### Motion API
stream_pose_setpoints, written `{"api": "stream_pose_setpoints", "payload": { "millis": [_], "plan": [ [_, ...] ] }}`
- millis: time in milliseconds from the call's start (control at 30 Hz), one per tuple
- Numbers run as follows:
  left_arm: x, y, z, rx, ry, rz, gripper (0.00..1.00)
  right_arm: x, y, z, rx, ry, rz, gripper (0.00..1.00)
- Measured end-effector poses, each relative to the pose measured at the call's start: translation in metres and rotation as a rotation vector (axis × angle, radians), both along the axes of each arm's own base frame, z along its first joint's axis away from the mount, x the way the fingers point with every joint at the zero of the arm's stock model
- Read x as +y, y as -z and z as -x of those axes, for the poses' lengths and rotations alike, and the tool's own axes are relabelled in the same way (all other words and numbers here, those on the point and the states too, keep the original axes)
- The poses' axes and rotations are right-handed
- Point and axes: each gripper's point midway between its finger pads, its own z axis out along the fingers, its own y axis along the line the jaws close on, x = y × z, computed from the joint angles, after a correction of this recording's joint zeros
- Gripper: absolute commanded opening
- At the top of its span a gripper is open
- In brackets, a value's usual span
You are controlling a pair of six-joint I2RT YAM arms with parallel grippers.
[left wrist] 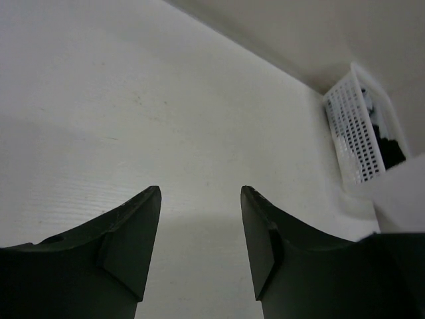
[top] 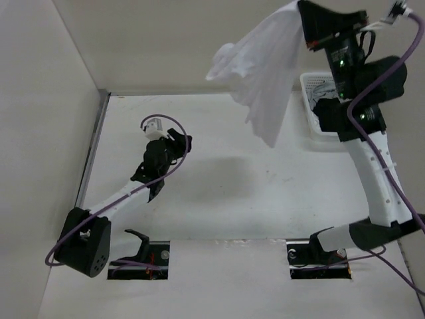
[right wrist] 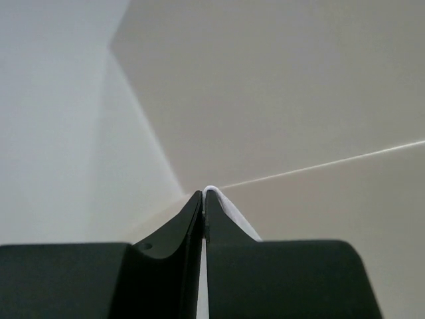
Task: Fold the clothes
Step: Move the tank top to the center of the board
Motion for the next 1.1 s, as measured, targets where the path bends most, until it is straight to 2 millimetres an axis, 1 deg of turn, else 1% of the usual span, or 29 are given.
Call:
{"api": "stream_pose_setpoints", "payload": {
  "millis": [33,67,133,167,233,267,300,333,367,400,433,467,500,533,567,700,733,800,833,900,1033,1100],
  "plan": [
    [0.011,-0.003,0.000,-0.006,-0.032,0.017,0.51,0.010,0.013,0.011,0.003,-0.038,0.011,0.06],
    [0.023,-0.004,0.000,-0.004,-0.065,0.032,0.51,0.022,0.037,0.017,0.026,-0.077,0.027,0.06],
    [0.047,0.001,0.001,0.009,-0.136,0.059,0.52,0.043,0.095,0.020,0.092,-0.137,0.059,0.06],
    [0.061,0.008,0.003,0.024,-0.175,0.072,0.52,0.054,0.131,0.014,0.144,-0.161,0.078,0.06],
    [0.087,0.025,0.008,0.067,-0.251,0.091,0.52,0.078,0.223,-0.017,0.320,-0.194,0.132,0.06],
    [0.098,0.036,0.011,0.095,-0.283,0.097,0.52,0.088,0.275,-0.036,0.428,-0.201,0.164,0.07],
    [0.104,0.045,0.013,0.120,-0.305,0.100,0.52,0.096,0.326,-0.054,0.542,-0.204,0.196,0.07],
    [0.108,0.054,0.016,0.149,-0.318,0.100,0.51,0.102,0.382,-0.070,0.673,-0.203,0.229,0.07],
    [0.109,0.061,0.018,0.173,-0.320,0.102,0.50,0.105,0.429,-0.081,0.786,-0.200,0.257,0.06],
    [0.107,0.067,0.020,0.191,-0.315,0.104,0.50,0.105,0.472,-0.090,0.893,-0.194,0.277,0.06],
    [0.102,0.070,0.021,0.203,-0.302,0.102,0.47,0.104,0.502,-0.095,0.971,-0.188,0.289,0.05],
    [0.096,0.073,0.022,0.213,-0.285,0.099,0.44,0.103,0.524,-0.098,1.032,-0.183,0.299,0.05],
    [0.087,0.076,0.024,0.223,-0.259,0.094,0.41,0.102,0.537,-0.104,1.075,-0.177,0.301,0.05],
    [0.078,0.079,0.026,0.231,-0.231,0.088,0.39,0.103,0.540,-0.110,1.090,-0.171,0.298,0.05],
    [0.067,0.081,0.029,0.239,-0.197,0.081,0.38,0.104,0.536,-0.116,1.083,-0.169,0.292,0.05],
    [0.017,0.087,0.045,0.252,-0.041,0.032,0.39,0.111,0.491,-0.133,0.970,-0.174,0.253,0.06],
    [0.005,0.089,0.049,0.255,-0.001,0.018,0.40,0.111,0.483,-0.134,0.946,-0.173,0.245,0.06],
    [-0.016,0.092,0.057,0.259,0.068,-0.008,0.40,0.109,0.479,-0.130,0.929,-0.169,0.237,0.06],
    [-0.025,0.093,0.061,0.262,0.098,-0.020,0.40,0.107,0.480,-0.128,0.926,-0.166,0.234,0.06],
    [-0.039,0.101,0.069,0.277,0.145,-0.045,0.39,0.102,0.488,-0.121,0.941,-0.161,0.230,0.06],
    [-0.049,0.120,0.079,0.326,0.185,-0.075,0.43,0.094,0.509,-0.114,0.988,-0.149,0.228,0.07],
    [-0.055,0.130,0.083,0.352,0.208,-0.080,0.43,0.090,0.515,-0.113,1.000,-0.144,0.229,0.07]
  ]
}}
